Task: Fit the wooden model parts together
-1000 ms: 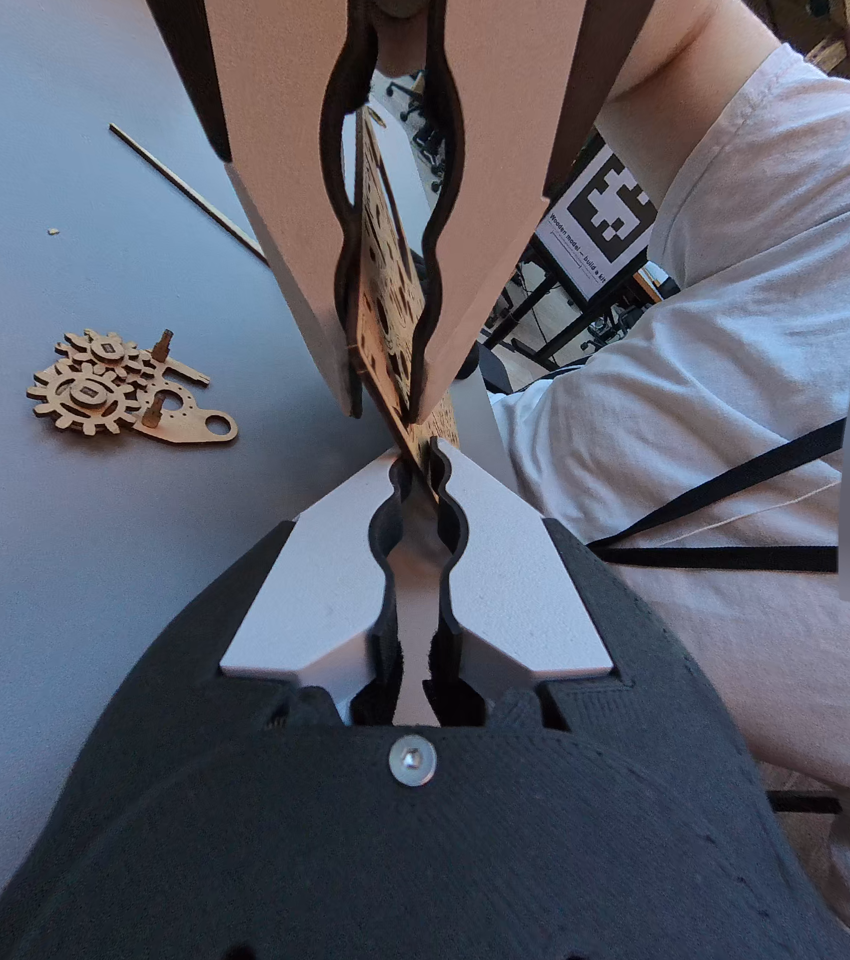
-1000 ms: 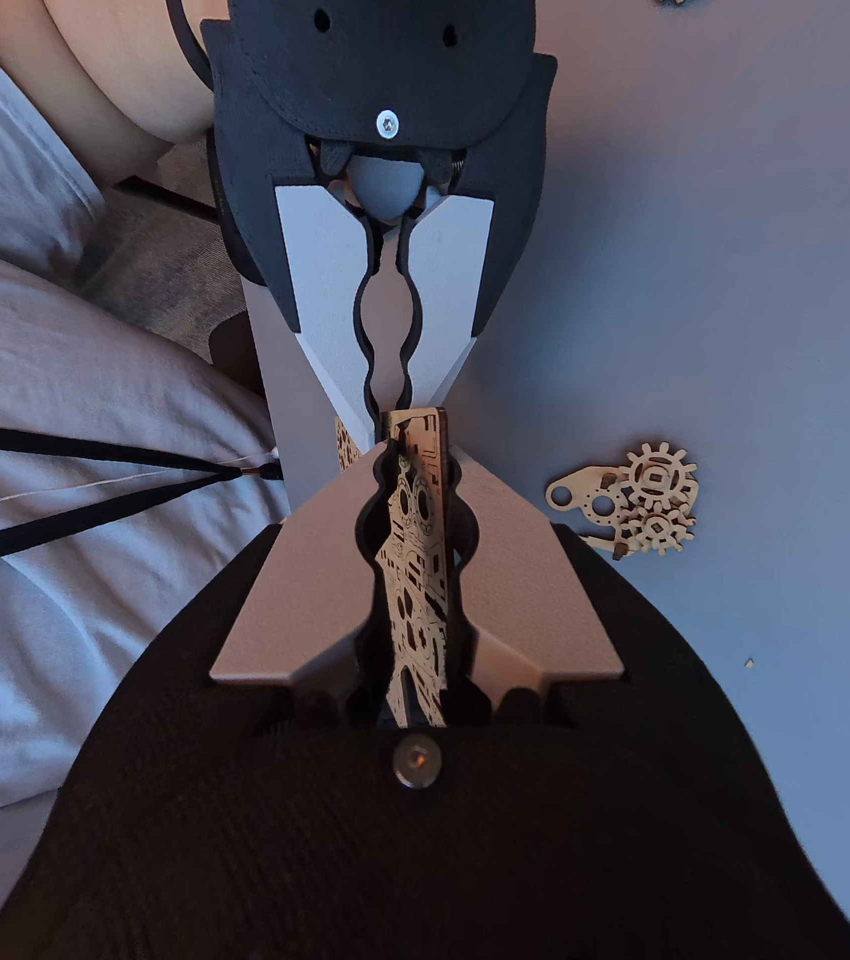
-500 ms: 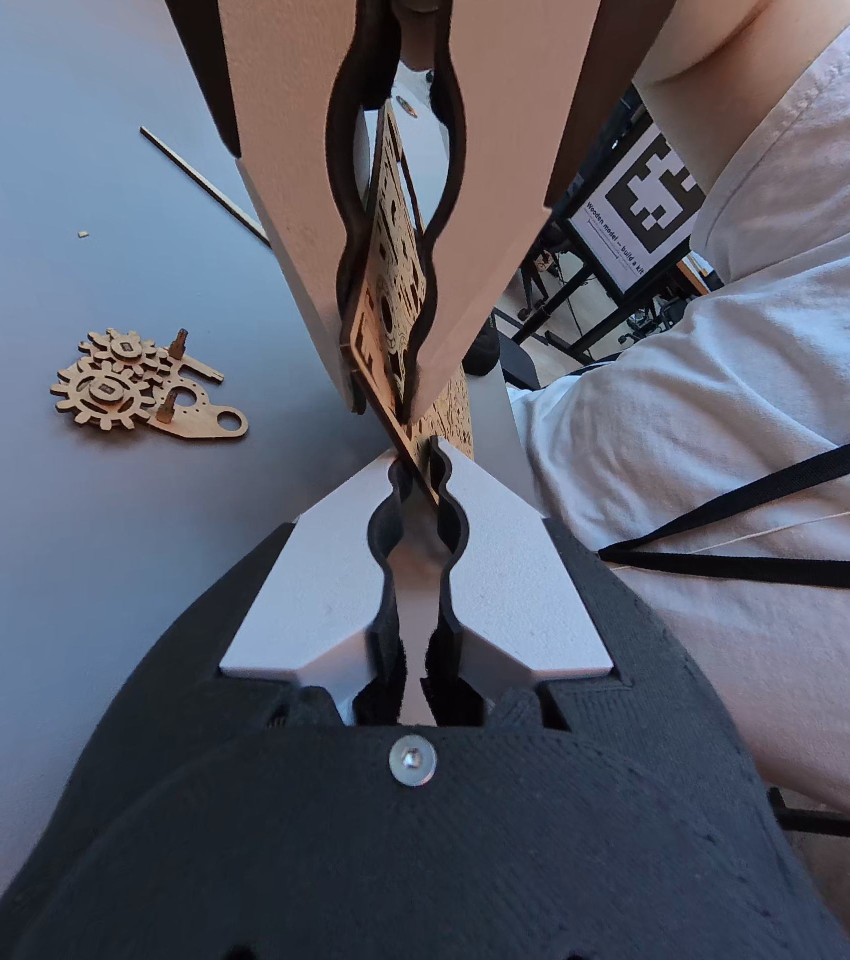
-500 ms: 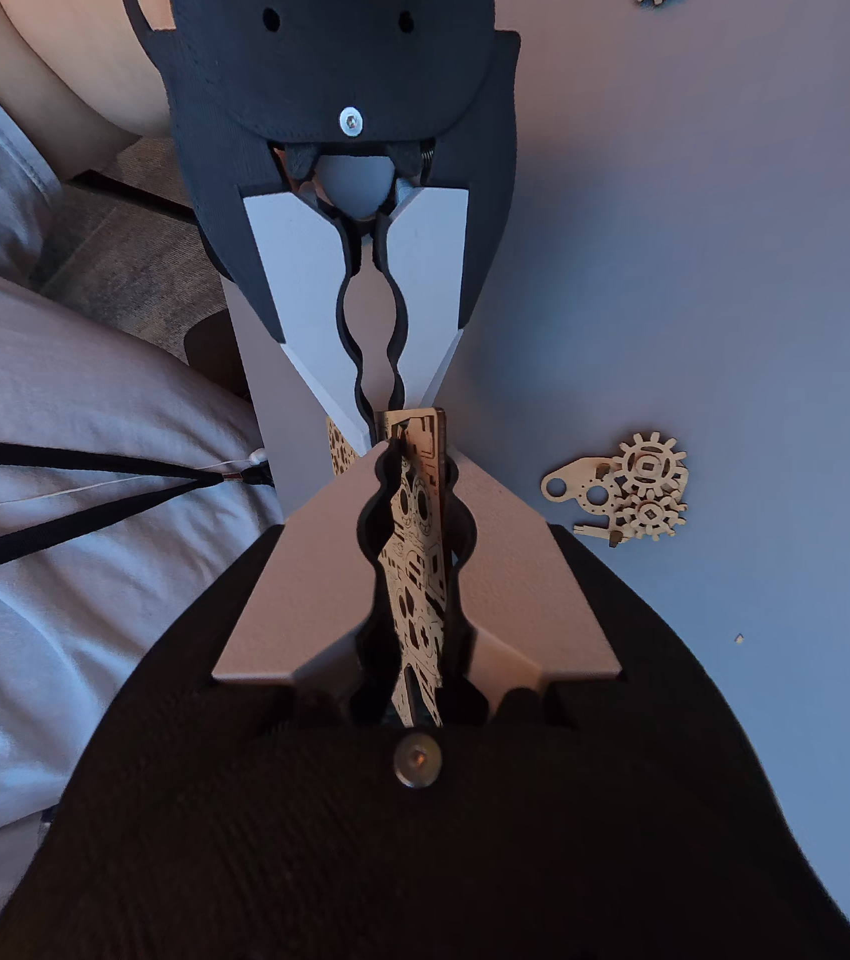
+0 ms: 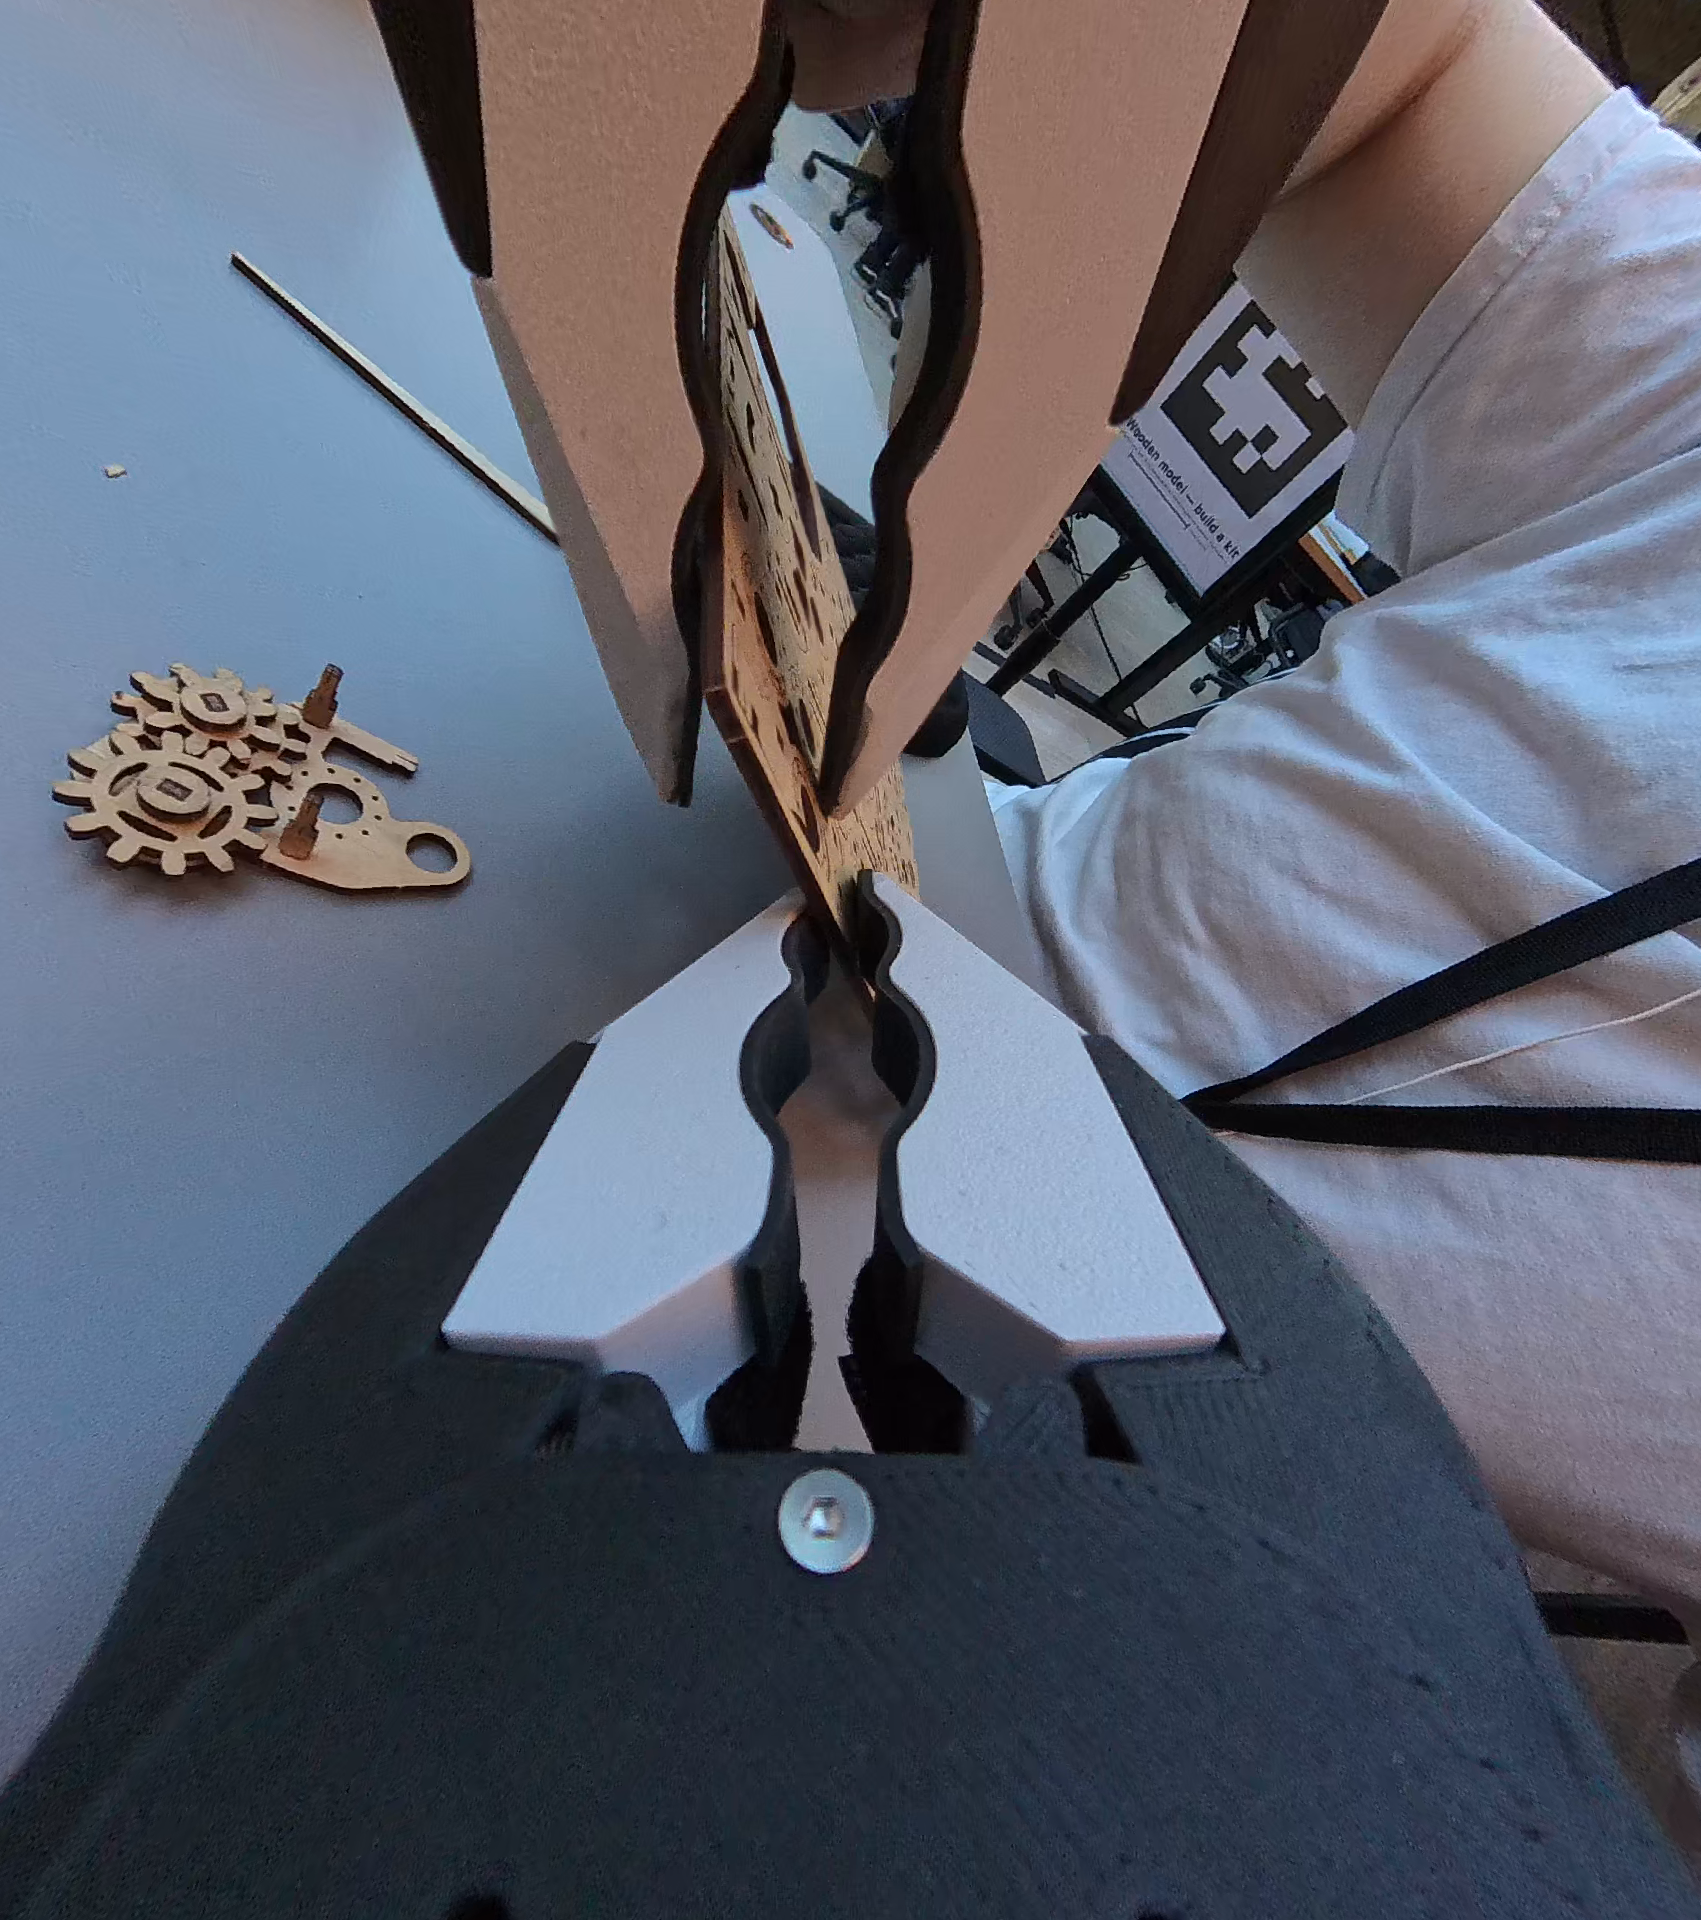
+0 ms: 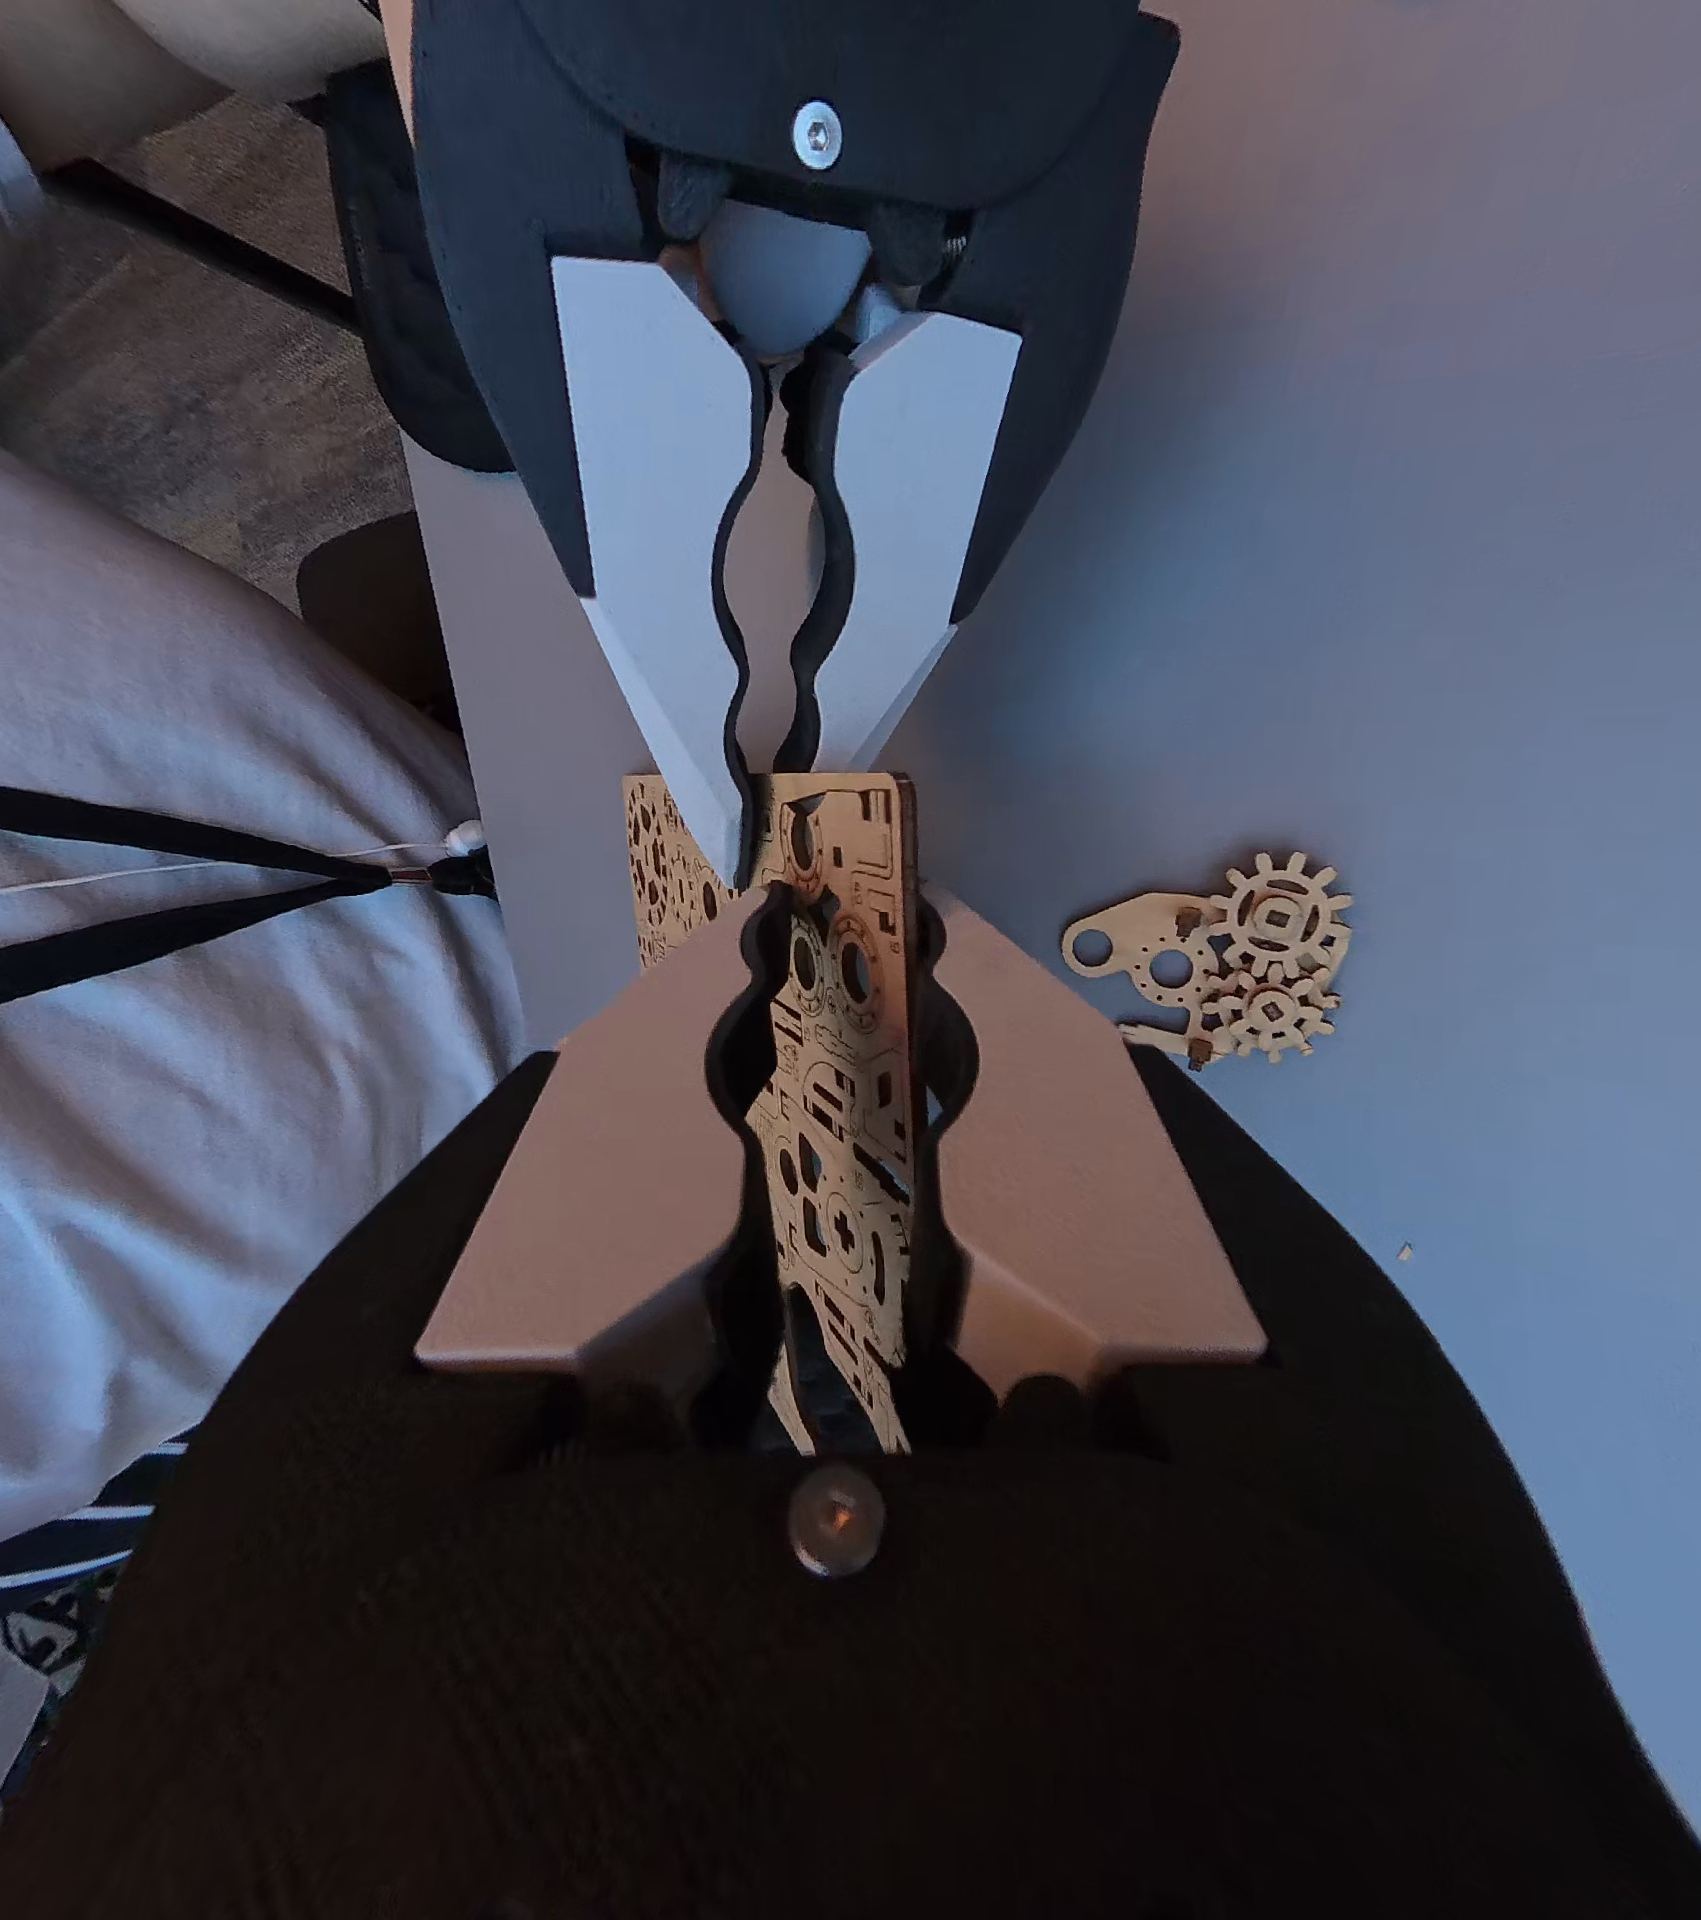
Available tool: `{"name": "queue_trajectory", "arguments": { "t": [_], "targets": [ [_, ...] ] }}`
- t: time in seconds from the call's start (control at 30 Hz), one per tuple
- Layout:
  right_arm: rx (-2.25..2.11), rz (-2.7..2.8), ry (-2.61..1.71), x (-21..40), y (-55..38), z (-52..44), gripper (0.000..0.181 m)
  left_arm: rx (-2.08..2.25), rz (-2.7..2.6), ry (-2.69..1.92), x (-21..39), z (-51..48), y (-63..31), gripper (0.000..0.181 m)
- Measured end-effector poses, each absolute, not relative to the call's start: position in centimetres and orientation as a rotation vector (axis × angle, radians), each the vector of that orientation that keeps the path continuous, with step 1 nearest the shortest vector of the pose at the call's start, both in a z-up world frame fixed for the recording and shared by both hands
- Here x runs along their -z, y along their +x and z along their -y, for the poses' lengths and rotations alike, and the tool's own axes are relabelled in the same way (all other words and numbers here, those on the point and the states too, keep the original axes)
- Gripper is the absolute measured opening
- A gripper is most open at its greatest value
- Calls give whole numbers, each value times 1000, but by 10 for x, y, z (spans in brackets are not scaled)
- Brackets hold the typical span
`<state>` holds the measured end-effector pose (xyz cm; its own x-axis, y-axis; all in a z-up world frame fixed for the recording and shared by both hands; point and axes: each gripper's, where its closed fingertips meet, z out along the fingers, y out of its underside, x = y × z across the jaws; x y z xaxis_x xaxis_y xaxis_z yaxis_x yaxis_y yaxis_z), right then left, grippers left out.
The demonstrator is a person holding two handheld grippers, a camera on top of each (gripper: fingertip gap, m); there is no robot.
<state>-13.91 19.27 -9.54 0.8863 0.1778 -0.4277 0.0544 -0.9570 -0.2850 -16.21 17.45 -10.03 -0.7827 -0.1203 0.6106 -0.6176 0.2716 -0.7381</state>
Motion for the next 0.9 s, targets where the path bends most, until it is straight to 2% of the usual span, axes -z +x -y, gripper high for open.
{"name": "queue_trajectory", "arguments": {
  "t": [0.43,0.57,0.63,0.7,0.9],
  "targets": [
    [-577,226,-2821,100,-140,-195,20,-1489,2137,687,105,-176,-164,2],
    [-673,200,-2771,93,-144,-192,19,-1511,2104,644,100,-174,-166,2],
    [-692,170,-2754,94,-145,-193,29,-1512,2090,646,101,-174,-166,1],
    [-609,215,-2769,98,-141,-194,25,-1511,2096,649,102,-174,-165,2],
    [-546,269,-2803,102,-139,-193,27,-1498,2107,670,104,-175,-163,2]
  ]
}}
